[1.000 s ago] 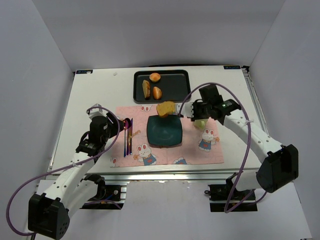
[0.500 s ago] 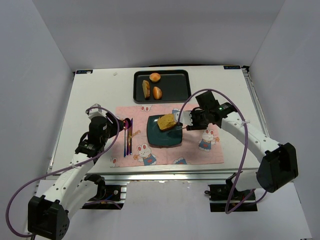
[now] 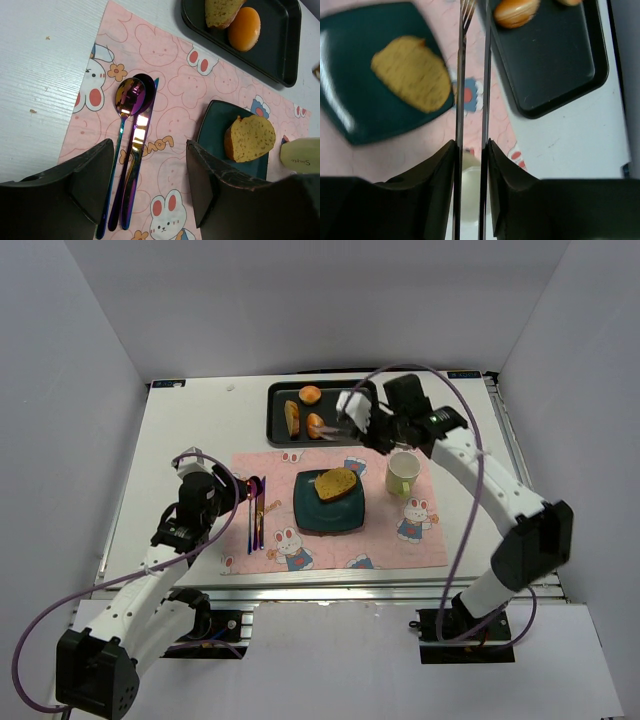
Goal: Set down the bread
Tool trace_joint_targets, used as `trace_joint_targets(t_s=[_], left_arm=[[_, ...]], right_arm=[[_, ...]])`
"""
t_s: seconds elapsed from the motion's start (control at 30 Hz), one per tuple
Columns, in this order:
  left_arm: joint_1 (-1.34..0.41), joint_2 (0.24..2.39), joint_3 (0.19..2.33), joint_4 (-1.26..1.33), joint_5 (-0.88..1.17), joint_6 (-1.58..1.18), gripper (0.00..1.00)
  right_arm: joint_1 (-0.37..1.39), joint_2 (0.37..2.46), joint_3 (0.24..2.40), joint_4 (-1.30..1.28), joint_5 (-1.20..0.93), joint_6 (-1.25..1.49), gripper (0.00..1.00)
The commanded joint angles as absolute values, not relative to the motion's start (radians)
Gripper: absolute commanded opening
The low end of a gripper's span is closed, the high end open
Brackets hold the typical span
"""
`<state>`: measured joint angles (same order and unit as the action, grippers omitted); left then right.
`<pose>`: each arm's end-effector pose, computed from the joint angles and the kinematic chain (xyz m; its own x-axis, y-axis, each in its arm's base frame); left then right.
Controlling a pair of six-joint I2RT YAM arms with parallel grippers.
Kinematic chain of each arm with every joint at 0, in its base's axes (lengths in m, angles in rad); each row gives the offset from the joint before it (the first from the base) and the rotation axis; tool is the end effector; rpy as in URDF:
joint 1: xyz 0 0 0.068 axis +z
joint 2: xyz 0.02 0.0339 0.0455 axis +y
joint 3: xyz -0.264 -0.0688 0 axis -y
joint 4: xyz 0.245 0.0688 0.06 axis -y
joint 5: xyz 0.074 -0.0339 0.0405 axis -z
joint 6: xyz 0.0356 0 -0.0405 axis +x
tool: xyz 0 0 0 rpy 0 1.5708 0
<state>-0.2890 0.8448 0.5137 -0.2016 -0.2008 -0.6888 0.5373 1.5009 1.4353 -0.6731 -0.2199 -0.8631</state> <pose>0.1839 -0.0473 0.2327 -0.4486 -0.5164 -0.7294 -0.2210 0.8549 -0.4693 0.2798 0.1758 0.3474 0.1088 -0.7984 -0.5922 -0.8543 0.2295 -0.4663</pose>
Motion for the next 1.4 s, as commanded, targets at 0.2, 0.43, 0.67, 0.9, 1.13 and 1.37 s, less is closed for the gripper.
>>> trace_joint_targets(t_s=[0.2,0.43,0.67,0.9,1.13,1.37], left_arm=[[-0.282,0.841,0.568,-0.193,-0.207,-0.684,0.69],[-0.282,0.833,0.563,-0.187,-0.212,-0.701,0.69],[-0.282,0.871,0.581,-0.181,-0.204,-0.698,0.69],[-0.282,0.882,0.586,-0.184,-0.206,-0.698,0.69],[-0.282,0.877,0.584,-0.195,-0.212,-0.701,0.69],[-0.282,0.876,0.594,-0.207,-0.212,-0.703,0.69]], right_arm=[[0.486,1.839,1.707,-0.449,-0.086,-0.057,0.44],[0.463,1.934,1.787,-0.448,-0.238,0.092,0.55],[0.457,1.993,1.776,-0.425,-0.235,0.146,0.56],[0.454,2.04,1.772,-0.417,-0.227,0.163,0.55],[0.451,2.066,1.778,-0.417,-0.229,0.163,0.48],[0.44,2.042,1.74,-0.411,-0.31,0.16,0.23]])
